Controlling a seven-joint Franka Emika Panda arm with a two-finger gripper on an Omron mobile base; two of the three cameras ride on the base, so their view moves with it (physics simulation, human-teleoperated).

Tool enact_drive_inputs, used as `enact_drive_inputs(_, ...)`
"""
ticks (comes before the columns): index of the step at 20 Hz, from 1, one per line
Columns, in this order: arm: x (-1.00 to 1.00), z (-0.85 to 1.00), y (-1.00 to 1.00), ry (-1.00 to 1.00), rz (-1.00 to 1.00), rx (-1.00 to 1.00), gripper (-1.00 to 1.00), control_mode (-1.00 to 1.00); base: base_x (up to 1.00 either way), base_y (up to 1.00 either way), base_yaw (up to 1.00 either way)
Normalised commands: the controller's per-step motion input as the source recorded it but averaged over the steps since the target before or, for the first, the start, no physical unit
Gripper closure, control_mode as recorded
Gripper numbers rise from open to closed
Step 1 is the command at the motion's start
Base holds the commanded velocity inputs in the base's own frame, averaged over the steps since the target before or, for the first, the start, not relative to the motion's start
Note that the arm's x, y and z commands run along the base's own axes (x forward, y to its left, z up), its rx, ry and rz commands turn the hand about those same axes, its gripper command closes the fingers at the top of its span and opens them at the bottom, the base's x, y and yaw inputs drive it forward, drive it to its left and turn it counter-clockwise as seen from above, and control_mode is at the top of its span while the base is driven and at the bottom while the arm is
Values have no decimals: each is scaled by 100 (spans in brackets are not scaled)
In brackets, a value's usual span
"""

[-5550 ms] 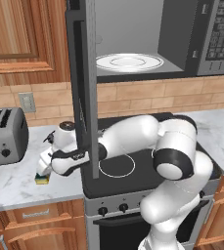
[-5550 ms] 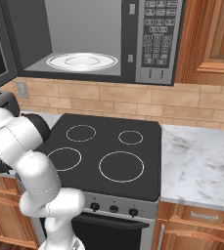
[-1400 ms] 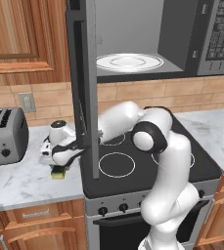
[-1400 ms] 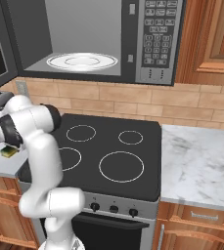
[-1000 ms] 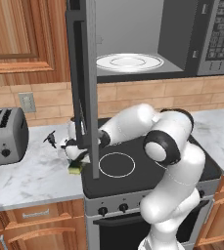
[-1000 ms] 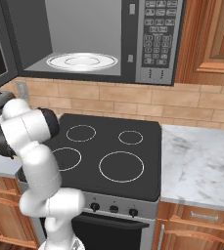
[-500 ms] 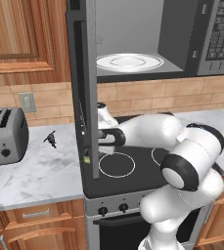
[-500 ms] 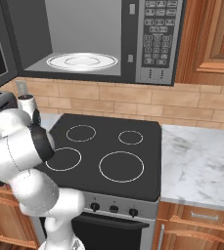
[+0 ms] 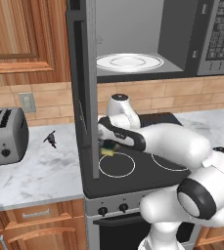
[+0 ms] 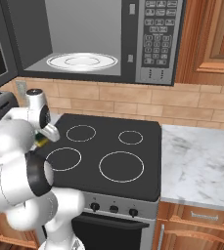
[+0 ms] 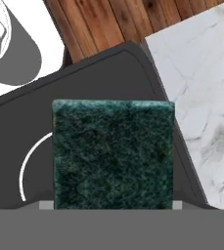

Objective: Place the sponge inside the microwave to prepare for sanitizing.

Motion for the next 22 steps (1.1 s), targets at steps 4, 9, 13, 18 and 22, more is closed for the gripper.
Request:
enact_drive_inputs(4, -8, 84, -40, -10, 18, 0, 100, -100, 0, 0, 0)
enact_drive_inputs(9, -32, 74, -45, -16, 17, 0, 100, -100, 0, 0, 0)
enact_drive_inputs(13, -55, 85, -63, -22, 17, 0, 100, -100, 0, 0, 0)
enact_drive_inputs(18, -59, 93, -40, -25, 10, -1, 100, -100, 0, 0, 0)
enact_drive_inputs(22, -54, 95, -18, -30, 1, -12, 100, -100, 0, 0, 0)
